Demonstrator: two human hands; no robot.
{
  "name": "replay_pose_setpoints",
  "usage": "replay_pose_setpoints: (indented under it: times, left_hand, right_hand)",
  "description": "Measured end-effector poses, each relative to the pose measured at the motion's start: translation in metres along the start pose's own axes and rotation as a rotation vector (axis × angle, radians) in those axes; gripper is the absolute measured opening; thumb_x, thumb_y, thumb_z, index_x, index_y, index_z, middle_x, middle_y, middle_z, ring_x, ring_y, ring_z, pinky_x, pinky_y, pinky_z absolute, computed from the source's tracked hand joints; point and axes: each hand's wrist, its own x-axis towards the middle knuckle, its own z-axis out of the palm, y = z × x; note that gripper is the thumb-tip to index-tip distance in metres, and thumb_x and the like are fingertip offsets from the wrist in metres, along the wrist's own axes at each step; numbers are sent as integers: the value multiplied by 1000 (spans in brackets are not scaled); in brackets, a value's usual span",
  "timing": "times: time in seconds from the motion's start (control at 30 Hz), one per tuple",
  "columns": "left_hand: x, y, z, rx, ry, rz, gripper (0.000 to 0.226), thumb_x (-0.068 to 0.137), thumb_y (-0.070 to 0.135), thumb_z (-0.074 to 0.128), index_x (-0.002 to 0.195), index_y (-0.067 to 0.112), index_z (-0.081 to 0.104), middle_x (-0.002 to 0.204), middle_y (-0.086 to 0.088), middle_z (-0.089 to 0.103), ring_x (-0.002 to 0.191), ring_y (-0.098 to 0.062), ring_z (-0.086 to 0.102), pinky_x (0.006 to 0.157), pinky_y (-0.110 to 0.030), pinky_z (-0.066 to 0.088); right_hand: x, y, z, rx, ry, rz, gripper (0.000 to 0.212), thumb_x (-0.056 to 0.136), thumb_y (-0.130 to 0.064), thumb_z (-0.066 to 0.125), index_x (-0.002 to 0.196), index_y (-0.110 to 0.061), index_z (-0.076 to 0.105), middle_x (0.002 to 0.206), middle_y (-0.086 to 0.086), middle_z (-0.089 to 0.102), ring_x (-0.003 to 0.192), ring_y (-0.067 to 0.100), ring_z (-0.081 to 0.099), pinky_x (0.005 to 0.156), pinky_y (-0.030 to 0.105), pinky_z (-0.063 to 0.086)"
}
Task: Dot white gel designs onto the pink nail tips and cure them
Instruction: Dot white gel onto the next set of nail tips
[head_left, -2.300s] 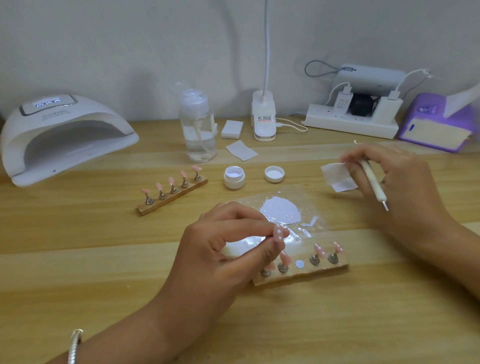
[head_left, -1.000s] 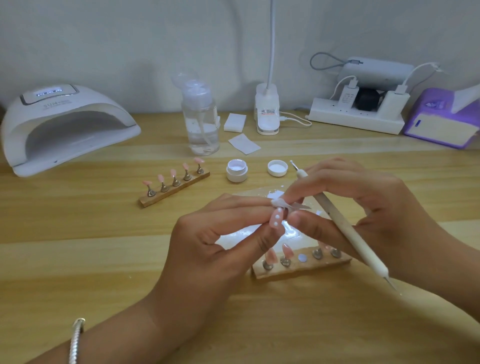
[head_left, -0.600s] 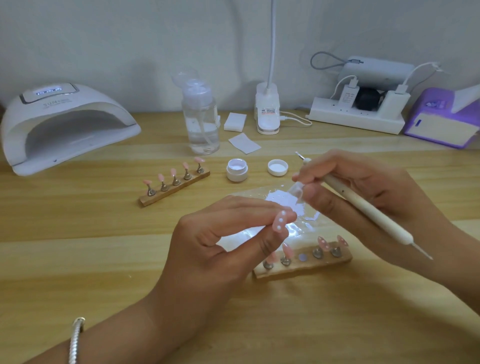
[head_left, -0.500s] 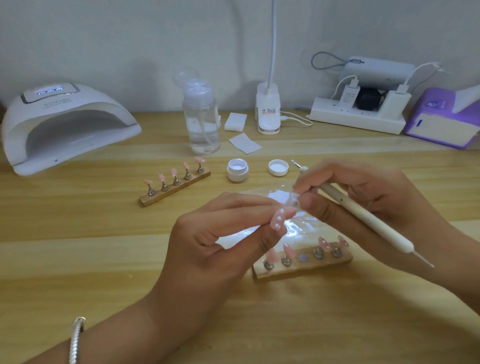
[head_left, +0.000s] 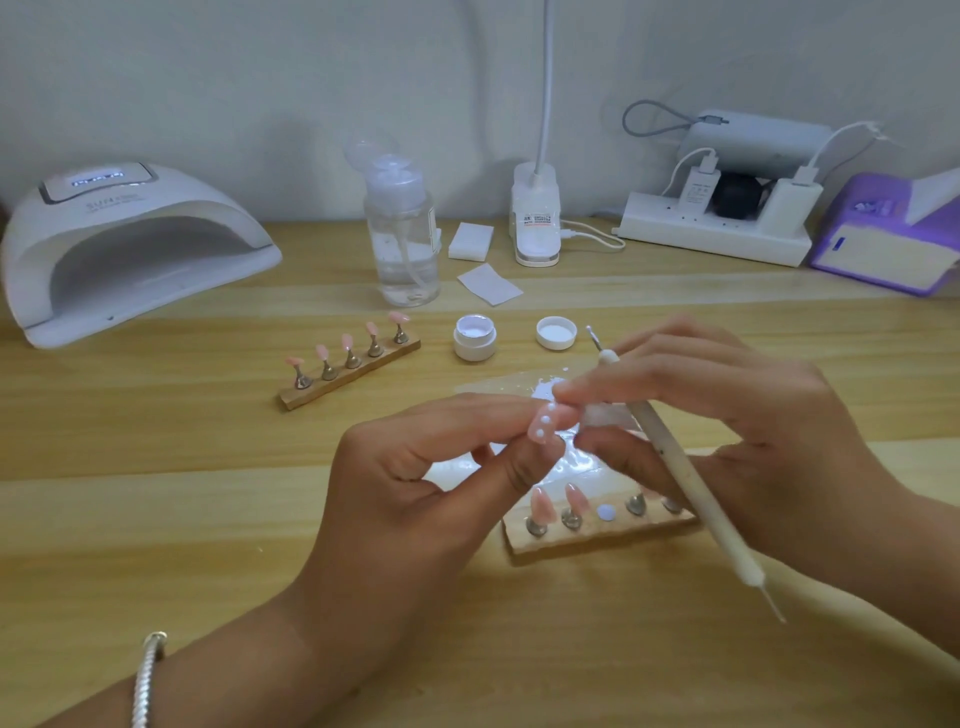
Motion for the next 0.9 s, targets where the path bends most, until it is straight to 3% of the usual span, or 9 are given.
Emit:
replay_pose_setpoints:
  times: [0.13,0.27,0.37,0.53,0.6,0.77,0.9]
  left_hand:
    - [0,0,1,9,-6,-6,16,87,21,71,101,25,77,97,14,76,86,-14,71,71,-37,53]
    - [2,0,1,19,9,-10,13,85,24,72,97,24,77,96,14,76,92,-16,70,67,-34,52]
    - [2,0,0,17,7,-11,11,83,24,74,93,25,79,91,9,74,85,-16,68,63,-26,45]
    - [2,1,0,31,-1,23,7,84,21,74,88,26,77,87,4,73,73,-18,64,60,-27,43]
    - [2,1,0,34,-8,28,6,84,21,74,86,25,77,85,5,73,73,-18,64,60,-25,42]
    - [2,0,0,44,-18,22,4,84,21,74,82,24,77,82,8,71,73,-18,64,61,-24,42]
    - [2,0,-1,48,-26,24,5,84,22,74,80,24,77,82,9,71,74,-16,64,61,-23,41]
  right_hand:
    - [0,0,1,-62,69,5,11,86,-21,71,96,-18,73,87,-10,69,84,15,63,80,26,49]
    - [-2,-4,2,79,122,127,7,86,-20,70,92,-16,73,80,-11,69,74,1,62,70,8,43]
    - [-1,-9,3,203,123,148,4,86,-18,69,91,-17,69,81,-6,68,71,3,62,70,7,43]
    - [-3,-15,6,247,85,135,5,86,-17,68,89,-14,65,80,-5,64,68,0,58,68,5,40]
    - [-4,-15,7,241,72,133,6,86,-17,69,89,-13,65,79,-4,65,69,5,59,68,7,41]
    - [-6,-14,9,299,43,153,6,88,-19,68,92,-15,66,83,-1,69,76,22,65,67,28,51]
    - [-7,-14,8,303,33,155,5,89,-18,67,93,-15,66,87,0,70,79,22,66,71,30,52]
